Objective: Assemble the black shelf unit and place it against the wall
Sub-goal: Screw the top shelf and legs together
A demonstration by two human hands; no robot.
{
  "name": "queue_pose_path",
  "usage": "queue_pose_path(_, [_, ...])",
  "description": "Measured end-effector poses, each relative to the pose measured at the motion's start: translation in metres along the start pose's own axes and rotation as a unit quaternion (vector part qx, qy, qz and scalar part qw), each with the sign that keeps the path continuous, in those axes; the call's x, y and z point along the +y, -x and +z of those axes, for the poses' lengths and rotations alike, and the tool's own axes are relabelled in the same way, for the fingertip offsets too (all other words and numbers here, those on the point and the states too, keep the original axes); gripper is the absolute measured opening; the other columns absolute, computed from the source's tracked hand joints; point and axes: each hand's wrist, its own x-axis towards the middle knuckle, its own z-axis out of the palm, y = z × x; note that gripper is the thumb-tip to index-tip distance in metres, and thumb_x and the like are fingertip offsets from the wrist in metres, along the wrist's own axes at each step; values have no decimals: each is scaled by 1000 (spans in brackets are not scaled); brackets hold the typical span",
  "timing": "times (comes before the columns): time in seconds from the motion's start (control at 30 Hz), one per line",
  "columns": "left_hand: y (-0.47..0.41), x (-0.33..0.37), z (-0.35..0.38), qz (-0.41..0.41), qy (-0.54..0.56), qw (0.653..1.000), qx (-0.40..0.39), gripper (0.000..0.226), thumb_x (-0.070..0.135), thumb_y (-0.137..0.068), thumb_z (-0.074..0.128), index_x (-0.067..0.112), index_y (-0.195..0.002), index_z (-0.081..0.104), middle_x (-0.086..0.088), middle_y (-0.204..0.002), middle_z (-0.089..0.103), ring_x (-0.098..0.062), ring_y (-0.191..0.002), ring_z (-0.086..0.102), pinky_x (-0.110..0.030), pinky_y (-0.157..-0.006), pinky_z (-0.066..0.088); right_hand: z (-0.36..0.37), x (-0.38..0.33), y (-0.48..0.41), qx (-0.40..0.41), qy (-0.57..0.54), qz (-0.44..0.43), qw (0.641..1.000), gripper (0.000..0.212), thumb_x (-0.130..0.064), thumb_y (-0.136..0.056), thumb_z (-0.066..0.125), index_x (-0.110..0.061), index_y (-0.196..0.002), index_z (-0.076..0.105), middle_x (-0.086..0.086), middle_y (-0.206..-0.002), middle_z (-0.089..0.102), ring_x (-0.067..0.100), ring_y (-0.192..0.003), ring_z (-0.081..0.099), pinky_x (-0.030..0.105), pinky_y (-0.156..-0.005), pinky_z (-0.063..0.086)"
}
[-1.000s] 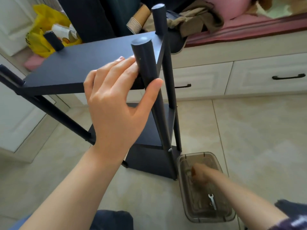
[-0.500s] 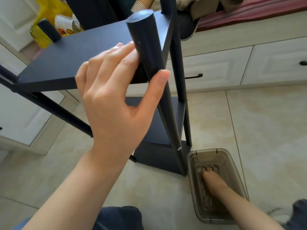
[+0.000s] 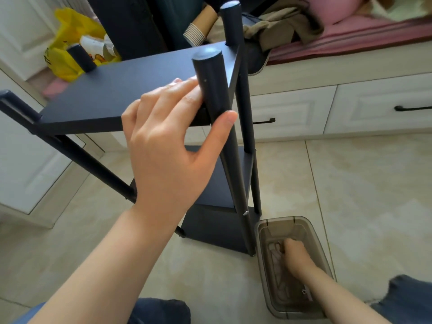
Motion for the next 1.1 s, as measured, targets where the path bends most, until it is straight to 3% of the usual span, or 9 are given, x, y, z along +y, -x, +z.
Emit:
queue_pose_path(0.1, [0,1,0,-4,3,1000,6,44,47,-100,54,12,-121,72,0,-126,68,-24,-124,59,-42,-105,35,-18,-7,7,64,-75,62,993,20,-4,-95,45,-11,-81,57,4,-90,62,16,-76,56,26,-62,42])
queue_pose_path(0.23, [0,0,-1,-3,-2,1000,9,44,46,-98,57,13,-123,71,-1,-126,69,-24,-124,59,-37,-103,33,-46,-36,19,141,-235,49,960,10,-12,-97,57,-8,-95,67,6,-91,68,24,-90,65,27,-68,46])
queue_pose_path(0.33, [-2,1,-3,-1,-15,1000,5,46,49,-97,58,13,-121,72,-1,-125,70,-23,-124,60,-36,-102,34,-70,-74,34,158,-409,44,897,14,-16,-100,55,-10,-101,67,5,-88,69,19,-84,66,31,-76,56])
queue_pose_path(0.4, [-3,1,-5,-7,-17,1000,-5,48,51,-96,56,14,-122,72,0,-126,70,-22,-126,60,-36,-103,34,-84,-98,46,142,-513,27,846,18,-17,-101,54,-8,-97,68,5,-81,68,17,-76,65,26,-69,56])
queue_pose_path(0.57, [-5,0,-9,-8,-25,999,-24,54,57,-94,52,16,-122,72,0,-126,71,-22,-126,60,-34,-101,35,-123,-146,77,180,-616,-61,765,28,-28,-103,49,-11,-91,68,-2,-68,69,11,-72,66,24,-66,52])
queue_pose_path(0.7, [-6,0,-13,-15,-27,999,-39,56,59,-93,49,18,-124,72,1,-128,70,-20,-128,59,-33,-102,34,-137,-177,92,184,-593,-113,776,35,-31,-106,40,-8,-93,64,-1,-77,75,16,-82,71,31,-77,55])
queue_pose_path(0.87, [-6,-5,-15,-10,-42,998,-40,58,61,-94,46,19,-123,73,1,-127,70,-21,-127,60,-38,-102,40,-131,-201,97,169,-512,-171,825,46,-33,-109,28,1,-95,55,11,-64,71,20,-64,66,37,-75,51])
queue_pose_path(1.0, [-9,-17,-18,-20,-50,998,-37,58,61,-94,46,19,-123,73,2,-127,70,-20,-126,61,-38,-102,41,-128,-217,92,189,-523,-178,812,43,-29,-109,27,0,-87,51,15,-54,63,20,-47,58,33,-55,45])
queue_pose_path(1.1, [-13,-32,-22,-32,-48,998,-29,57,60,-94,46,19,-123,73,2,-127,70,-20,-126,61,-39,-102,42,-127,-234,88,209,-498,-185,821,43,-27,-108,25,-1,-84,49,17,-52,61,24,-45,57,33,-49,45])
